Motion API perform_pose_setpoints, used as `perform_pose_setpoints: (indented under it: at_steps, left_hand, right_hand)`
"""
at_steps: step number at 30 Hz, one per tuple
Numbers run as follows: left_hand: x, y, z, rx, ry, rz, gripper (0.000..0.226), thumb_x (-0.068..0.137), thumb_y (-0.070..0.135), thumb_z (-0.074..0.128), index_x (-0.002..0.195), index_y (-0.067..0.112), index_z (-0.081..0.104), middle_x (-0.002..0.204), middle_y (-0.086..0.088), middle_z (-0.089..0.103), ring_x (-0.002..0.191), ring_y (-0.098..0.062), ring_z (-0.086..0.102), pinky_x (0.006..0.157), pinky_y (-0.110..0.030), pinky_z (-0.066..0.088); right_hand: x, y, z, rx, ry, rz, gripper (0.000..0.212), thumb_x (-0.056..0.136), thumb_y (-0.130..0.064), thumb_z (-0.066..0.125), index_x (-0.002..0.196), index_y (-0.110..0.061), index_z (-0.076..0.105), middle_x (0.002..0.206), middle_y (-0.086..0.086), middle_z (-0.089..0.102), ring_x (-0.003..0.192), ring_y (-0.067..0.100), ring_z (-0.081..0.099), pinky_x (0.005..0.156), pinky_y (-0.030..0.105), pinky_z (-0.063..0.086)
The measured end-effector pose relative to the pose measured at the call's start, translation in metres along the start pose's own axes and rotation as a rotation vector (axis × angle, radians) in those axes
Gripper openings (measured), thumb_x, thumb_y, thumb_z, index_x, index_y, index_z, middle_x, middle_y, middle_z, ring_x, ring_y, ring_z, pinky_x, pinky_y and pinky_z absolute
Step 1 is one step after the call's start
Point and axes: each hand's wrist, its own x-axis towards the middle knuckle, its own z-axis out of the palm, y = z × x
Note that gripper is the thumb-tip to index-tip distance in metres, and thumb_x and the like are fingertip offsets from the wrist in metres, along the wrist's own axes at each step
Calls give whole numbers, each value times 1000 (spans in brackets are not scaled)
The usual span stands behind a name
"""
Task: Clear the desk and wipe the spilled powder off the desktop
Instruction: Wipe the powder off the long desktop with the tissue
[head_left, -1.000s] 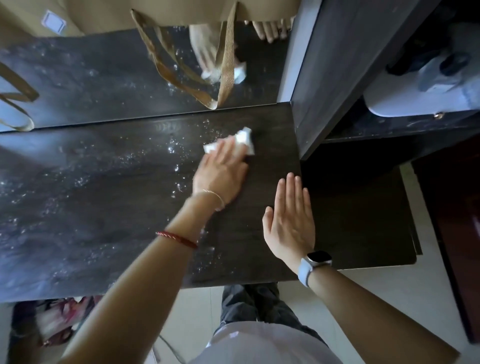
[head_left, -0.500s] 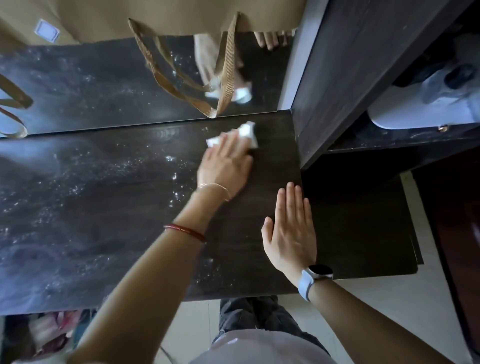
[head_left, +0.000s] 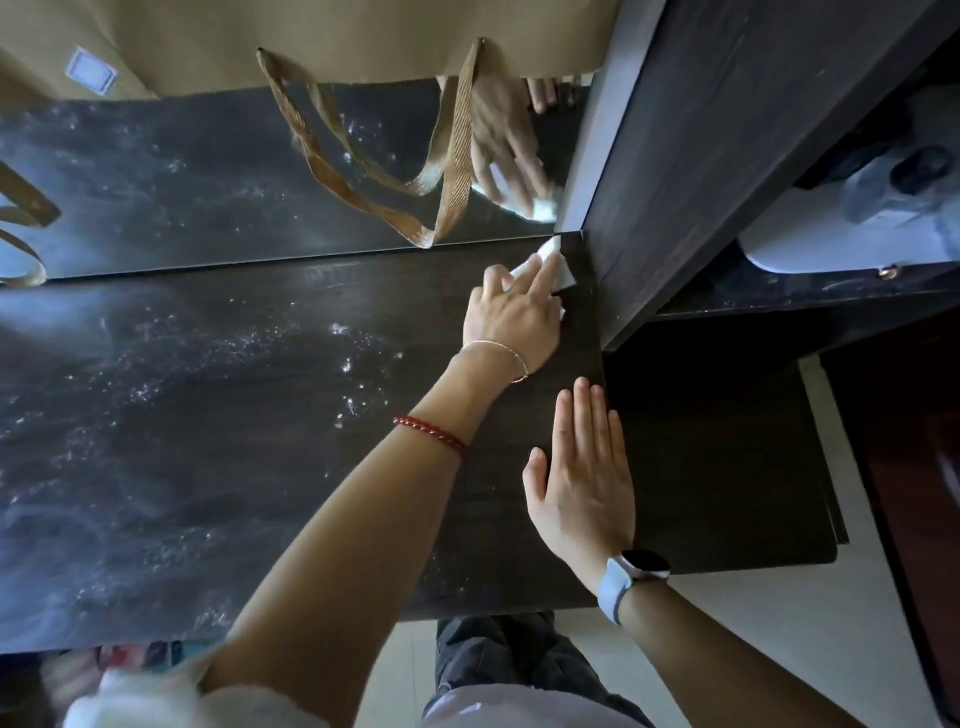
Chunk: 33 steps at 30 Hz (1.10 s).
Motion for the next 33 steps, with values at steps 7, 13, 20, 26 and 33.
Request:
perform_pose_setpoints:
  at_steps: [7,13,20,26,33]
  left_hand:
    - [-10,-59,-3,103,96,-201,47,95,38,31,140,25,26,151,5,23,125,-32,27,97,-43,26]
    - [-22,-122,-21,93,67,-543,54,95,32,25,143,10,15,154,-9,13,140,-30,8,110,-48,11]
    - [-45,-50,4,71,-67,-86,56,97,32,25,145,8,12,155,-13,7,142,-29,3,115,-40,2]
    - [-169,-62,23,131,-119,168,64,93,48,14,144,9,22,152,-11,20,141,-25,9,117,-41,10]
    - [-245,-82,35,290,-195,307,62,96,48,11,142,10,25,149,-11,26,138,-25,19,116,-41,13]
  right_hand:
    - [0,2,0,32,29,-28,60,87,-31,30,138,1,32,147,20,29,138,30,24,113,38,13]
    - [0,1,0,21,14,-12,61,87,-32,27,139,0,29,148,20,27,138,29,22,113,38,12]
    - [-1,2,-1,69,64,-17,54,90,-24,23,137,0,36,146,18,32,138,27,26,114,36,13]
    - [-4,3,1,92,71,-41,54,90,-22,23,138,1,33,147,19,30,139,28,23,115,36,11]
    - [-4,0,-1,39,38,-30,59,88,-26,18,140,1,28,150,19,24,140,30,19,114,39,11]
